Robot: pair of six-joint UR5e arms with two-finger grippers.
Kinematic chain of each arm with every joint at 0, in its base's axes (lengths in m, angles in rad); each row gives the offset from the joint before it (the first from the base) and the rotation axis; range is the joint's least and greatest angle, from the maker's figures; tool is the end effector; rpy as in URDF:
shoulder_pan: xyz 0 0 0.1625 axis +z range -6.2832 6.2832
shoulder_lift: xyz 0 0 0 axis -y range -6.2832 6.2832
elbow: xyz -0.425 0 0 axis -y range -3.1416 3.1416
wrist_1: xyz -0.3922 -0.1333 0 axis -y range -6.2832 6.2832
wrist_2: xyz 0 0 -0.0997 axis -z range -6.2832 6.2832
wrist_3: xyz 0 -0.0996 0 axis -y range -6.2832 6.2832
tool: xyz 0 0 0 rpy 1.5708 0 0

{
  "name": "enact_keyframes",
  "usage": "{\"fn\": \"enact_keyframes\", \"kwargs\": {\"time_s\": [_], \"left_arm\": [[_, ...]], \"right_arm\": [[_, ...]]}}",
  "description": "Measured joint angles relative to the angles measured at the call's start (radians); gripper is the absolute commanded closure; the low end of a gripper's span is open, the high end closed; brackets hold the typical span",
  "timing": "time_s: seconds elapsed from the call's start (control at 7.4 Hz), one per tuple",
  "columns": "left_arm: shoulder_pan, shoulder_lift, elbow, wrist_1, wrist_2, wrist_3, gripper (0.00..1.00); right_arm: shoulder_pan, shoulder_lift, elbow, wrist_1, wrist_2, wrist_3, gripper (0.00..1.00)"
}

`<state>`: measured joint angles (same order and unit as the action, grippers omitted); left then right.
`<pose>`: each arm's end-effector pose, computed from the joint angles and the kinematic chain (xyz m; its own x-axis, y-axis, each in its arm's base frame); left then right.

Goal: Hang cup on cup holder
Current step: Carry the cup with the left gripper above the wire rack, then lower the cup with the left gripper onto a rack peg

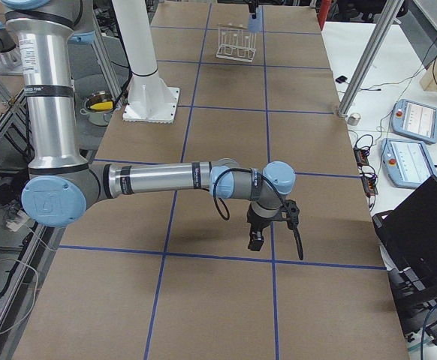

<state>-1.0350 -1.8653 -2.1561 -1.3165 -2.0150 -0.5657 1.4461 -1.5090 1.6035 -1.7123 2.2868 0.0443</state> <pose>0.1809 -0.4820 0.2815 0.7688 0.1982 -0.6079 -0.0021 0.9515 0.3076 0.0036 -0.5172 0.6294 0.7572 -0.0193 0.6529 0.0908 0.9930 -0.0760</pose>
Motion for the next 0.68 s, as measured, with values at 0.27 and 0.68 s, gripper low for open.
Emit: {"fn": "enact_keyframes", "kwargs": {"time_s": [0.27, 0.68], "left_arm": [[0.002, 0.010, 0.005, 0.001, -0.018, 0.002, 1.00], [0.008, 0.011, 0.020, 0.002, -0.037, -0.001, 1.00]], "right_arm": [[0.000, 0.001, 0.000, 0.002, 0.002, 0.000, 0.00], [0.000, 0.001, -0.001, 0.002, 0.003, 0.001, 0.00]]}}
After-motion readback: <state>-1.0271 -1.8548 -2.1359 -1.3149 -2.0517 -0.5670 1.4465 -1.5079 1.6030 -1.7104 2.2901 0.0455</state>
